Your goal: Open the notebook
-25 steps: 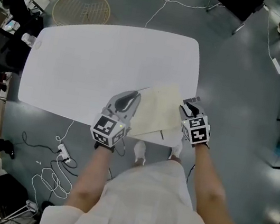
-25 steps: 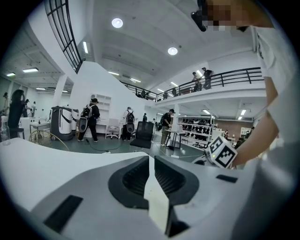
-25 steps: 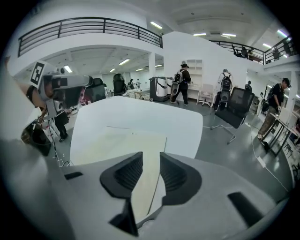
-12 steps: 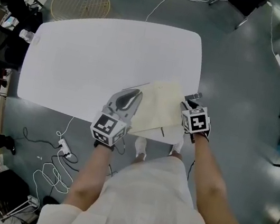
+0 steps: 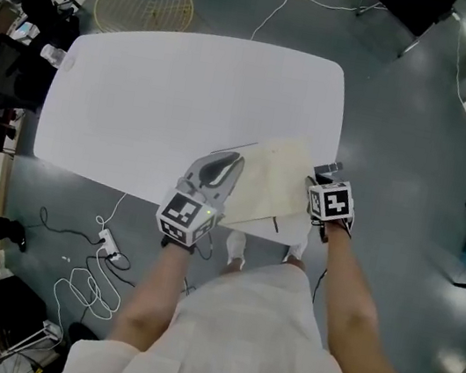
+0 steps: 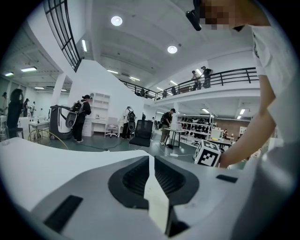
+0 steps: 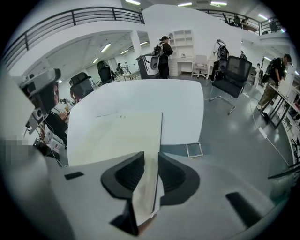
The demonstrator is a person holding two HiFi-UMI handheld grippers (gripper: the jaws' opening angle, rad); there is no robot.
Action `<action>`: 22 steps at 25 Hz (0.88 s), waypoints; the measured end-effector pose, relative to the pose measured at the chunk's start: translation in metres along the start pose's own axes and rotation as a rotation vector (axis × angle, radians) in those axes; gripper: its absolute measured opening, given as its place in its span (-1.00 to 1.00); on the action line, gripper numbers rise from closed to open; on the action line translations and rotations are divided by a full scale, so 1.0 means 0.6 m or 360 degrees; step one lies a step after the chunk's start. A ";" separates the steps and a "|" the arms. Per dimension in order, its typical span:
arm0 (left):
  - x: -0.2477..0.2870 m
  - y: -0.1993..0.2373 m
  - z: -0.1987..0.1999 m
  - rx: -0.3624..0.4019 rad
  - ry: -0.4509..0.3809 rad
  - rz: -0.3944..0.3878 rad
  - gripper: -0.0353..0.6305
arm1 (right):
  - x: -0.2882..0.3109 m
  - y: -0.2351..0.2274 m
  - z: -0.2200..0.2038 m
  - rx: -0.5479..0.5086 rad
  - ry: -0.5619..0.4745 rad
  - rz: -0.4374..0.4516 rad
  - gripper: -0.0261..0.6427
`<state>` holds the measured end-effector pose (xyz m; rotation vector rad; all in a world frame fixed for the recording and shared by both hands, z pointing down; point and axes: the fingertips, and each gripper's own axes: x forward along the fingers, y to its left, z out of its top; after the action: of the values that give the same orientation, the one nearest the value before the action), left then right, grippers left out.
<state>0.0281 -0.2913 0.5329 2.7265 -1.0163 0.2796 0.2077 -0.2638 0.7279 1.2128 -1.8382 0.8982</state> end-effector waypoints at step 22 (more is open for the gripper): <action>-0.034 0.015 0.014 0.0011 -0.0052 0.0022 -0.82 | -0.053 0.038 0.027 -0.0215 -0.0096 -0.0243 -0.88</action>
<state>0.0077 -0.2876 0.5208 2.7397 -1.0453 0.2423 0.1919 -0.2573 0.6894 1.2880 -1.7951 0.6493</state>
